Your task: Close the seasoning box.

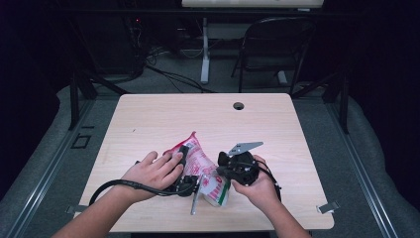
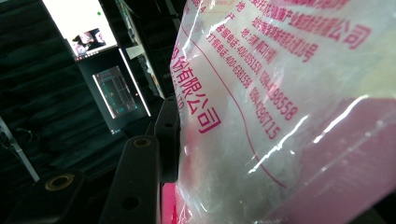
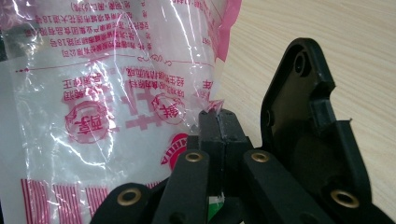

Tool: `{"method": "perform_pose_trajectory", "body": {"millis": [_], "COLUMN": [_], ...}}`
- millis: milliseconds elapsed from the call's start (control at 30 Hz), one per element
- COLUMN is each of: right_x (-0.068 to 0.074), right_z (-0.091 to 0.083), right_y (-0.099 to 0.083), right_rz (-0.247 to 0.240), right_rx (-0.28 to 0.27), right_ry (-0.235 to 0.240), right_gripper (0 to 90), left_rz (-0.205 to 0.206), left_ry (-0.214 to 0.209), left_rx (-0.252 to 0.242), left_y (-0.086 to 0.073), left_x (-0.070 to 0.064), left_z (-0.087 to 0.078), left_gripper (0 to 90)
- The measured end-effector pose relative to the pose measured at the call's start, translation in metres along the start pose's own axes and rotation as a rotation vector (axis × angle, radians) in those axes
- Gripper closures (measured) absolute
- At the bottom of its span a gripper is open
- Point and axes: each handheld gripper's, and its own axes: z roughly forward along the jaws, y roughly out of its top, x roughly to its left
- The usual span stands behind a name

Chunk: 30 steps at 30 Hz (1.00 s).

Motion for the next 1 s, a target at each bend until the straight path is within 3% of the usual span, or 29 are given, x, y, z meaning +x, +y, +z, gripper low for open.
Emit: {"method": "perform_pose_trajectory", "body": {"millis": [267,433,1000], "right_x": [-0.0006,-0.0008,-0.0014], "right_z": [-0.0009,-0.0011,-0.0007], "right_y": [-0.0006,-0.0013,-0.0017], "right_rz": [-0.003,-0.003,-0.001], "right_rx": [0.003,0.003,-0.001], "right_ry": [-0.006,-0.006,-0.004], "right_gripper": [90.0,90.0,90.0], "left_rz": [0.003,0.023,0.02], "left_ry": [-0.014,0.016,0.001], "left_rx": [0.001,-0.006,-0.006], "left_y": [0.0017,0.0032,0.0037], "left_x": [0.0009,0.0017,0.0033], "left_z": [0.0,-0.0004,-0.0015], "left_gripper": [64.1,65.0,67.8]}}
